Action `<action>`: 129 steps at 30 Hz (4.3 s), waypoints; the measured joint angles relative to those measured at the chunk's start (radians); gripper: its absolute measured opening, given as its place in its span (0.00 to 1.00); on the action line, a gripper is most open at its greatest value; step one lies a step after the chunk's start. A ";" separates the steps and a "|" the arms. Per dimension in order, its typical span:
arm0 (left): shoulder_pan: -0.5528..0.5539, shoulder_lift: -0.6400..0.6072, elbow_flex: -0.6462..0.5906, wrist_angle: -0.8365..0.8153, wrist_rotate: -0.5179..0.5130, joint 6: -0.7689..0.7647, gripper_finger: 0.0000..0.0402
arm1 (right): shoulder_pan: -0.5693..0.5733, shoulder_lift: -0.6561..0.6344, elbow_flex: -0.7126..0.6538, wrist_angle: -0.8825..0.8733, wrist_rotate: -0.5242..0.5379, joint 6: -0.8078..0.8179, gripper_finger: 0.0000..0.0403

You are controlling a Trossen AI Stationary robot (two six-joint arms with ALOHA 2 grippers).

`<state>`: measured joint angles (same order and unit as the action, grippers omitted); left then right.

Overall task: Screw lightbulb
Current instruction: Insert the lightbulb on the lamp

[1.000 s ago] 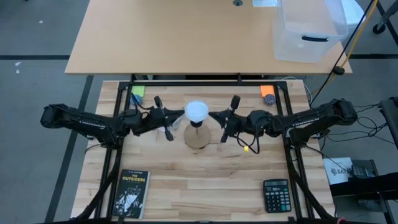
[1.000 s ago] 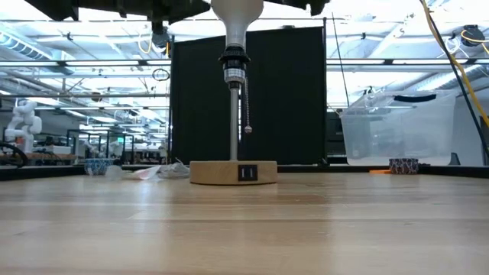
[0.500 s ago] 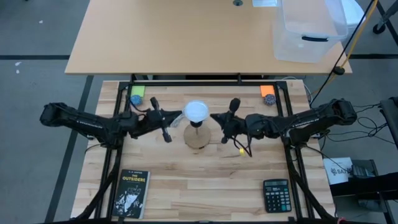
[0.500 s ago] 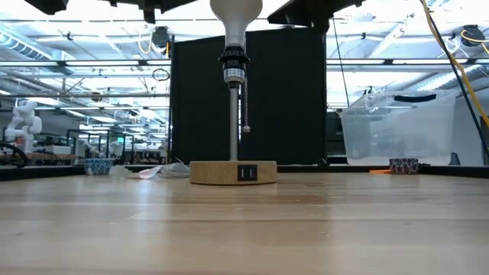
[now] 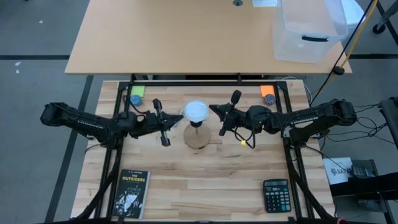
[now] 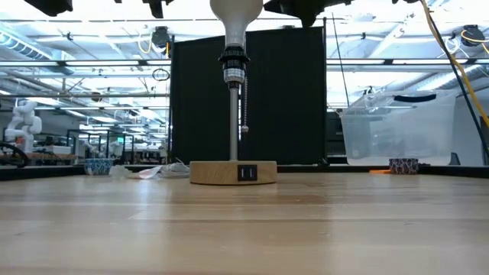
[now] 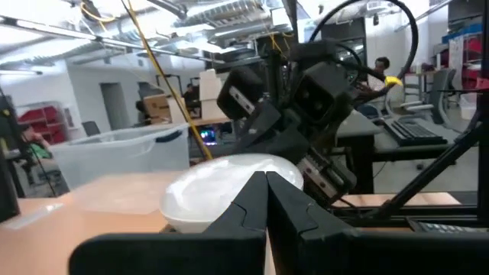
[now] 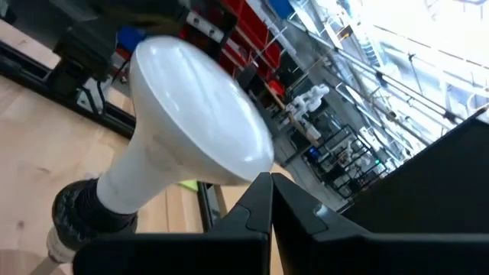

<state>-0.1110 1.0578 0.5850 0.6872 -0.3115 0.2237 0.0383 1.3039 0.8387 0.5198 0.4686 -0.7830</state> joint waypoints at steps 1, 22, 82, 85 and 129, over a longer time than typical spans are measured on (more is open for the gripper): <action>0.006 0.007 0.000 0.003 0.005 -0.009 0.00 | 0.000 0.000 0.000 0.002 0.000 -0.004 0.00; 0.073 0.035 0.002 -0.052 -0.044 -0.070 0.00 | 0.035 -0.003 0.022 -0.071 -0.057 -0.018 0.00; 0.074 0.463 0.000 -0.045 -0.034 -0.345 0.42 | -0.102 0.220 0.021 0.166 -0.346 0.659 0.56; 0.070 0.463 0.000 -0.061 -0.034 -0.346 0.38 | -0.103 0.217 0.021 0.125 -0.350 0.649 0.56; -0.062 -0.076 0.000 -0.113 -0.106 -0.008 0.14 | -0.056 -0.031 0.021 -0.106 -0.148 0.352 0.14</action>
<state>-0.1726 0.9813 0.5854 0.5739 -0.4173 0.2161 -0.0177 1.2732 0.8600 0.4137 0.3205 -0.4310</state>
